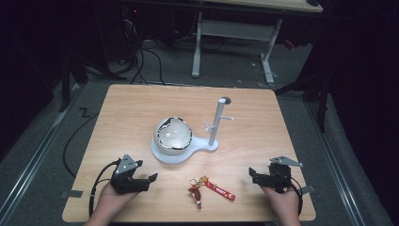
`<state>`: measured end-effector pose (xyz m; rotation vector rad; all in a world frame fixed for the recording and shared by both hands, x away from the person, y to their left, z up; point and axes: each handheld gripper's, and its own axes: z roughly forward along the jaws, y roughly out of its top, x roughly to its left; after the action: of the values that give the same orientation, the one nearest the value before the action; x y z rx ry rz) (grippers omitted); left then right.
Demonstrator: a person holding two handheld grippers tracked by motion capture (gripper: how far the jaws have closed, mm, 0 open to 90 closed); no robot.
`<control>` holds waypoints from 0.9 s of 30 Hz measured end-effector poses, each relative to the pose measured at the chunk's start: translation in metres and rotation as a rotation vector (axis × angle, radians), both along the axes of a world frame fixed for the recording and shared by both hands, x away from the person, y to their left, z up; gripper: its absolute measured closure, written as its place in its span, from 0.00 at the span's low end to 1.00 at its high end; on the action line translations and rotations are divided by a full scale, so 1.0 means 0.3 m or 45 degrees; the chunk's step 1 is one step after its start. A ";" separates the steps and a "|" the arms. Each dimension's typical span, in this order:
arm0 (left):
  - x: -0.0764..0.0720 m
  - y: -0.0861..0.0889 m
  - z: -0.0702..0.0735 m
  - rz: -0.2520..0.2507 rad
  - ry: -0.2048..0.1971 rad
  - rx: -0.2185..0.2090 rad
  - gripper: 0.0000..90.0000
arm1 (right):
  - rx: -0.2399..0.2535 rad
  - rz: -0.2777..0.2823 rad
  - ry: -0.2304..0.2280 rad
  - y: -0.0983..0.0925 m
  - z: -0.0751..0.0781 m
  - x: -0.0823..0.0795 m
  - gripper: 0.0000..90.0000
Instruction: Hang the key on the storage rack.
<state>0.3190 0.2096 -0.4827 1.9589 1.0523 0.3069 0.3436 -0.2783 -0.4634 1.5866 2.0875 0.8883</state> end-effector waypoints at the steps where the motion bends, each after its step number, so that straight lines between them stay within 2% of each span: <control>1: 0.000 0.000 0.000 0.000 0.000 0.000 0.24 | 0.000 0.000 0.000 0.000 0.000 0.000 0.04; 7: 0.014 -0.020 0.003 -0.027 -0.004 0.004 0.24 | -0.007 0.008 -0.007 -0.024 0.014 -0.022 0.06; 15: 0.008 -0.018 0.005 -0.030 -0.009 0.023 0.23 | -0.015 0.050 -0.017 -0.012 0.022 -0.022 0.06; 20: -0.008 0.004 0.006 -0.012 -0.020 0.032 0.22 | -0.017 0.101 -0.040 0.022 0.040 -0.020 0.14; 22: -0.010 0.008 0.006 -0.008 -0.021 0.033 0.22 | -0.028 0.124 -0.063 0.042 0.048 -0.023 0.15; 27: -0.025 0.029 0.000 0.005 -0.014 0.046 0.22 | -0.069 0.199 -0.069 0.085 0.052 -0.019 0.16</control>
<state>0.3114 0.2184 -0.4828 1.9851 1.0506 0.3407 0.3380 -0.2526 -0.4476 1.3720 2.2011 0.9078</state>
